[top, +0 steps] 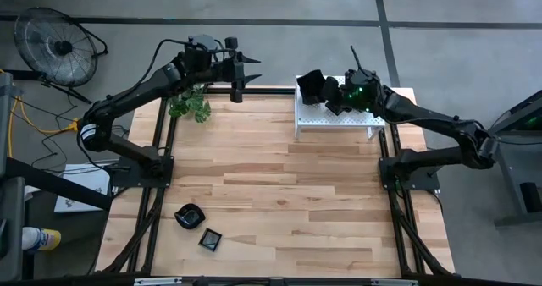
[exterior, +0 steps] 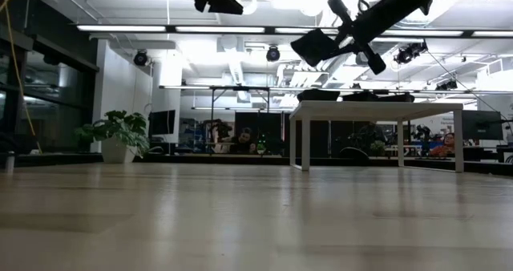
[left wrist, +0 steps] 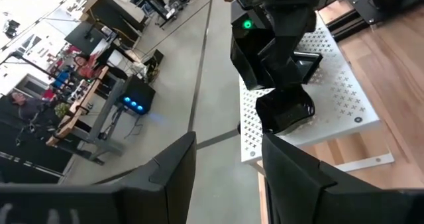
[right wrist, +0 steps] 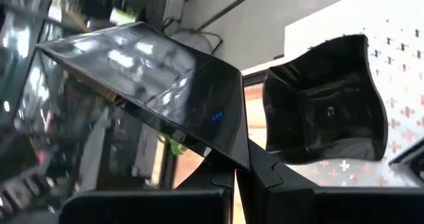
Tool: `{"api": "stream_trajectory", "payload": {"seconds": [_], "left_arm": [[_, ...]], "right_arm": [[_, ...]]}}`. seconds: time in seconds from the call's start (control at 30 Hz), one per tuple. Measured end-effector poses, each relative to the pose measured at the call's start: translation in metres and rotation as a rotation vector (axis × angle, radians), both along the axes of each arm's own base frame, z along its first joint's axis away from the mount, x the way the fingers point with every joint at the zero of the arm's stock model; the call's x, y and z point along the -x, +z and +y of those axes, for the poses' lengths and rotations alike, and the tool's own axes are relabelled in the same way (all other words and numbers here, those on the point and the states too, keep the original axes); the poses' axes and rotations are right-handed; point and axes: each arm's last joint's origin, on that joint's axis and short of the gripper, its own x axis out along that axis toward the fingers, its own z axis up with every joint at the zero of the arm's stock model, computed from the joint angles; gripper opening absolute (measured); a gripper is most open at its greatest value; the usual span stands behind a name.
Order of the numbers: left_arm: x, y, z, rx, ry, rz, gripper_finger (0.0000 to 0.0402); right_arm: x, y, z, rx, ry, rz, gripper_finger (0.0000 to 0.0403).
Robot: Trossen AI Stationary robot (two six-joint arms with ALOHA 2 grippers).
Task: Pick & Place Mini shaped plates
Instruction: Stack the distorted square plate on top of the distorted square plate on the shelf
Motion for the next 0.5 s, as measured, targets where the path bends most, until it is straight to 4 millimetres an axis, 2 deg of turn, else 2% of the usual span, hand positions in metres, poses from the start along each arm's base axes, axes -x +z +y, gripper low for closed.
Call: {"api": "stream_trajectory", "payload": {"seconds": [0.5], "left_arm": [[0.001, -0.005, -0.001, 0.04, 0.002, 0.046, 0.0168]], "right_arm": [[-0.007, -0.003, 0.015, -0.271, -0.196, -0.153, 0.0]]}}
